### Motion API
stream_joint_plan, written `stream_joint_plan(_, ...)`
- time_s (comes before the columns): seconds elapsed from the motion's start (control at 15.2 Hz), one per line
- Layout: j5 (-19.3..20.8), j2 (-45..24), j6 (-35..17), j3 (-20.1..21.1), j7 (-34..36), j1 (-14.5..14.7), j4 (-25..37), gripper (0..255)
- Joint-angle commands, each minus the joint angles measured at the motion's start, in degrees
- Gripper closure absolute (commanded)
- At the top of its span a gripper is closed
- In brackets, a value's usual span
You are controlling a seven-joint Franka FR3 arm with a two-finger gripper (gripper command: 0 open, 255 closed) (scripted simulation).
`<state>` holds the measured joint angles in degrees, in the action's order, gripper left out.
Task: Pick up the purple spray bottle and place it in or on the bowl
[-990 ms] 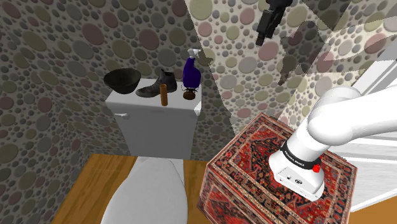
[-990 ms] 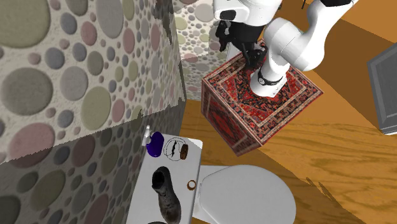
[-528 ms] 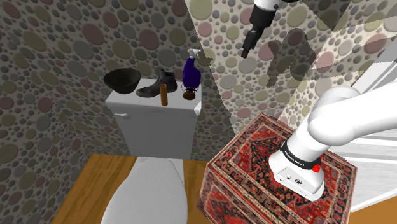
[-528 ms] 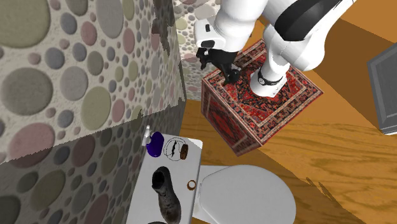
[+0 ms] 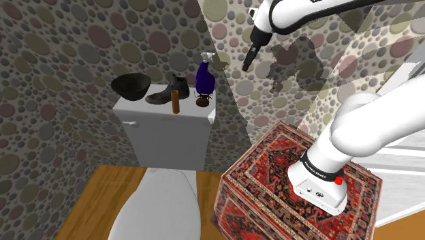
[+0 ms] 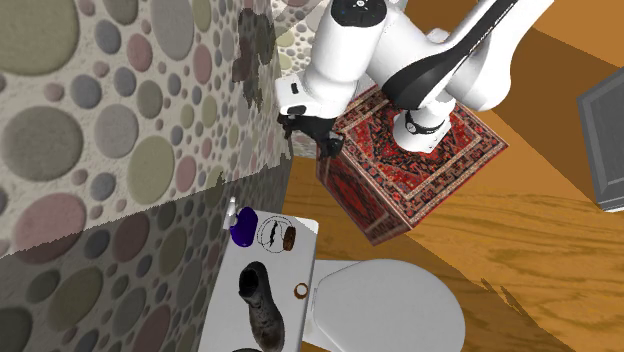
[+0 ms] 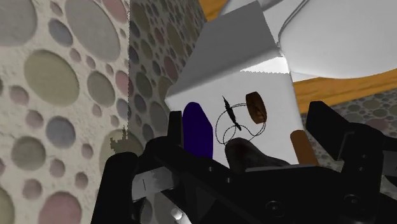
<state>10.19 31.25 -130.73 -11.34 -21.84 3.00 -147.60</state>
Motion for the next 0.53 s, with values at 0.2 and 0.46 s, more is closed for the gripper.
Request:
stream_joint_plan(0.2,-0.6,-11.0,-14.5,-3.2,-5.4,2.3,1.1,0)
stream_joint_plan(0.46,-4.2,-20.4,-24.3,-5.9,-11.7,5.1,3.9,0)
